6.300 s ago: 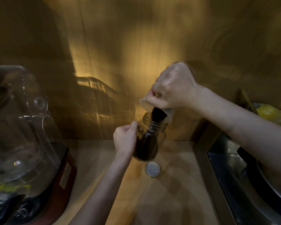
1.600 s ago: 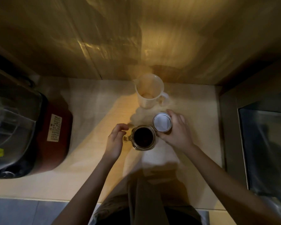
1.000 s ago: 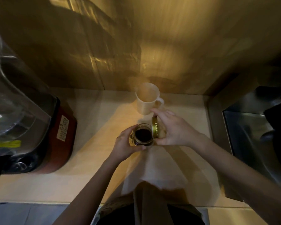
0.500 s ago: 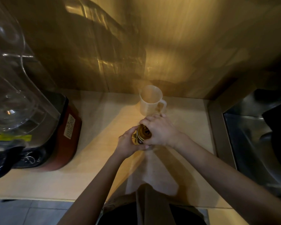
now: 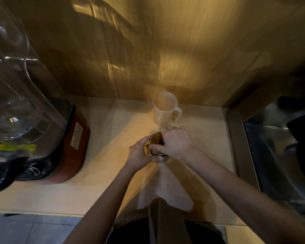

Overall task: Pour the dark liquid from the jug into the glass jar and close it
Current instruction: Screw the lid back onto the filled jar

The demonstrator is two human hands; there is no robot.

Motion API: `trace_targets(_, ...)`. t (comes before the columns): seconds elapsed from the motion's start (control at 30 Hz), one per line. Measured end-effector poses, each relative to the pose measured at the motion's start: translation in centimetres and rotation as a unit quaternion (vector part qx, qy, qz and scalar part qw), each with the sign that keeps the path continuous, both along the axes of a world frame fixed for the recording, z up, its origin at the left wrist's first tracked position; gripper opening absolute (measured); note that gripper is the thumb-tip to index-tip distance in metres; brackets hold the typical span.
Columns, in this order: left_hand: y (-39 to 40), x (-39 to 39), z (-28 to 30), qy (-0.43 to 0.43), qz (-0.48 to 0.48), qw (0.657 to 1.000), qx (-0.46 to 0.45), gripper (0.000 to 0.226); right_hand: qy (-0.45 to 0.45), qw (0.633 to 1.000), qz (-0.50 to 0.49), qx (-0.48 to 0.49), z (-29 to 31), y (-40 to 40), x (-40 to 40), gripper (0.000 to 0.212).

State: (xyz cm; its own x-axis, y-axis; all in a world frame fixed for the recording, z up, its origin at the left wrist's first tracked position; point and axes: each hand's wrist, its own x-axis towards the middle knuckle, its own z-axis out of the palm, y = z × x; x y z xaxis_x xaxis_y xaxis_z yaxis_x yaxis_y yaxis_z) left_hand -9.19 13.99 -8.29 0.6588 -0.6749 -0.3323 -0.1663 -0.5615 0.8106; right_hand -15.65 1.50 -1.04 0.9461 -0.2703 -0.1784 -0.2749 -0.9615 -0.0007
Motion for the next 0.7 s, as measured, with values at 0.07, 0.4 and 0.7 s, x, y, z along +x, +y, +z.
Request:
trace_targets(0.07, 0.0, 0.1, -0.1, 0.004, 0.002, 1.0, -0.005, 0.09, 0.01, 1.0, -0.022, 0.004, 0.4, -0.2, -0.4, 0.065)
trace_targets(0.4, 0.1, 0.0, -0.1, 0.006, 0.005, 1.0, -0.027, 0.094, 0.071, 0.987, 0.093, 0.107, 1.2, -2.1, -0.9, 0.093)
trace_targets(0.7, -0.1, -0.3, 0.3, 0.009, 0.001, 1.0, -0.021, 0.092, 0.012, 0.997, 0.071, 0.007, 1.4, -2.1, 0.0, 0.089)
